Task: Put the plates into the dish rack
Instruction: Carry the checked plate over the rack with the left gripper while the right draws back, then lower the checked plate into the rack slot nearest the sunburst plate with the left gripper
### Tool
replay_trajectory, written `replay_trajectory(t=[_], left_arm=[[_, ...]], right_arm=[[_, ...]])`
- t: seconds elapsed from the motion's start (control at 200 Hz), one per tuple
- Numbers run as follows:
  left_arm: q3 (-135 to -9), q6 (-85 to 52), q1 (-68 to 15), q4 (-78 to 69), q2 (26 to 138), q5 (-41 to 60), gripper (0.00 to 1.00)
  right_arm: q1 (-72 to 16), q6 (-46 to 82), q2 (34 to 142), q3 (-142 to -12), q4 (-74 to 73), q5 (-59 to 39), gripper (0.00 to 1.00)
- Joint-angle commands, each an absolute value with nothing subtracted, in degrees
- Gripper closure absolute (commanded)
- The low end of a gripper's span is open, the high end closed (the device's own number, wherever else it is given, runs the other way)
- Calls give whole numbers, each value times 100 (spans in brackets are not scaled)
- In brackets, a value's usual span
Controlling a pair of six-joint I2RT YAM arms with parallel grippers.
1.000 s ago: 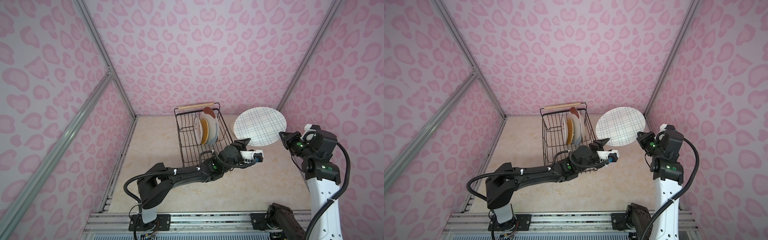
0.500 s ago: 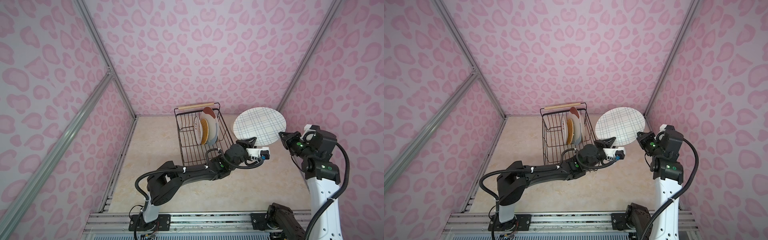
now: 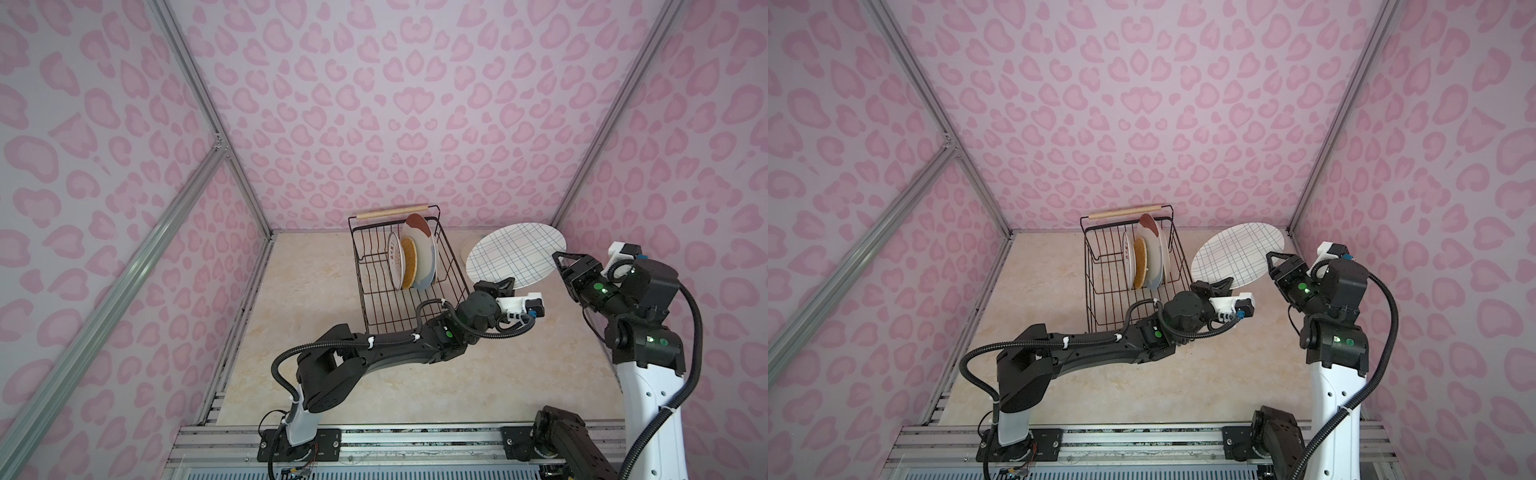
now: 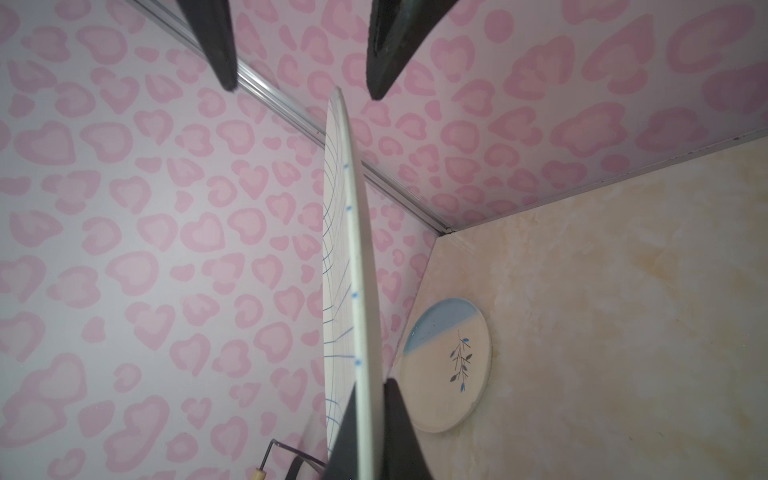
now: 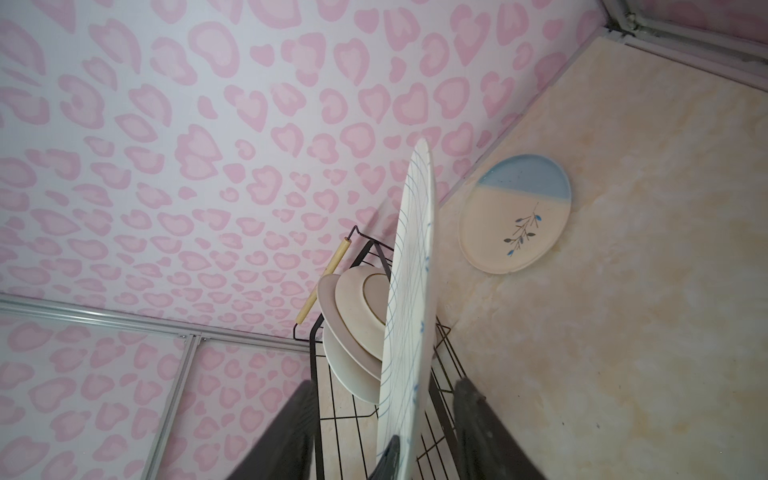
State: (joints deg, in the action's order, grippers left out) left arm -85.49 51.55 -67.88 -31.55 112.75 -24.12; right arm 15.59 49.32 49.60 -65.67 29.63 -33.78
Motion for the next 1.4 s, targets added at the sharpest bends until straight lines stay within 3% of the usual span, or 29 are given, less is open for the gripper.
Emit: replay_trajectory(t=[0.0, 0.16, 0.275, 0.445, 0.66, 0.985, 1.395], left_arm=[[-8787, 4735, -6776, -3173, 10870, -2947, 96], [-9129, 4086, -6694, -2587, 10477, -3407, 96], [-9486, 3358, -6546, -1902, 10107, -3525, 96], [-9784, 2653, -6328, -1270, 9572, -3779, 96], [-9665, 812, -5925, 216, 8426, -3745, 96], [-9050, -2329, -4968, 2941, 6906, -2735, 96], [-8208, -3796, -4094, 3085, 7271, -1786, 96]], right_arm=[[1366, 4772, 4913, -6776, 2539, -3486, 35], [756, 4462, 4851, -7154, 2588, -3258, 22], [470, 4333, 4678, -7177, 2513, -3133, 3], [344, 4109, 4506, -7293, 2589, -3075, 2], [323, 4052, 4386, -6897, 2370, -3243, 2], [-280, 3693, 4330, -5582, 1693, -2816, 2], [-1176, 3188, 4401, -4528, 1069, -2282, 2]])
